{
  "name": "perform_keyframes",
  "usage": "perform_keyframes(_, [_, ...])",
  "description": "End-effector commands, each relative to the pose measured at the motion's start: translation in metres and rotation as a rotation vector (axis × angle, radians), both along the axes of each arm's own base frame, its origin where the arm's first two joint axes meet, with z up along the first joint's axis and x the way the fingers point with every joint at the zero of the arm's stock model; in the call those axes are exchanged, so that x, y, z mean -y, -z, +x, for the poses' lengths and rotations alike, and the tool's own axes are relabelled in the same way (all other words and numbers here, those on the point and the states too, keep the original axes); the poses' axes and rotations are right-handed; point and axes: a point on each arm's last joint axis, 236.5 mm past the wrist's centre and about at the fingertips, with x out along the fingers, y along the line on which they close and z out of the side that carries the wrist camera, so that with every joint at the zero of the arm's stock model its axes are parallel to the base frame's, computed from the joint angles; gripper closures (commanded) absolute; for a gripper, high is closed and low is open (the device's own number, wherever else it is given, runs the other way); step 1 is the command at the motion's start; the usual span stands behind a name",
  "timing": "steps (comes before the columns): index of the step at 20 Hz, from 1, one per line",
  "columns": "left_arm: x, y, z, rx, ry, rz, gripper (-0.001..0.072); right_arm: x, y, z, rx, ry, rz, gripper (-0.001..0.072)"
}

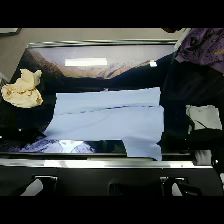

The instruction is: Fold the clothes and pants, and hang the long-sleeved shirts on hangers.

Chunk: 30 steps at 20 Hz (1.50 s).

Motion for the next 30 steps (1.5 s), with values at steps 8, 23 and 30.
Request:
perform_keyframes(8, [-0.016,-0.043,0.015,0.21,0.002,0.217,0.0694,0.01,-0.065,0.057,0.169,0.016,-0.018,0.0683])
perform_keyframes(23, [-0.017,0.017,0.19,0.262,0.107,0.246,0.0694,0.028,-0.003,0.267,0.267,0.002,-0.036,0.0682])
perform_keyframes(30, [0.007,0.064,0.206,0.186,0.178,0.216,0.0669,0.018,0.047,0.281,0.215,-0.016,-0.051,0.0679])
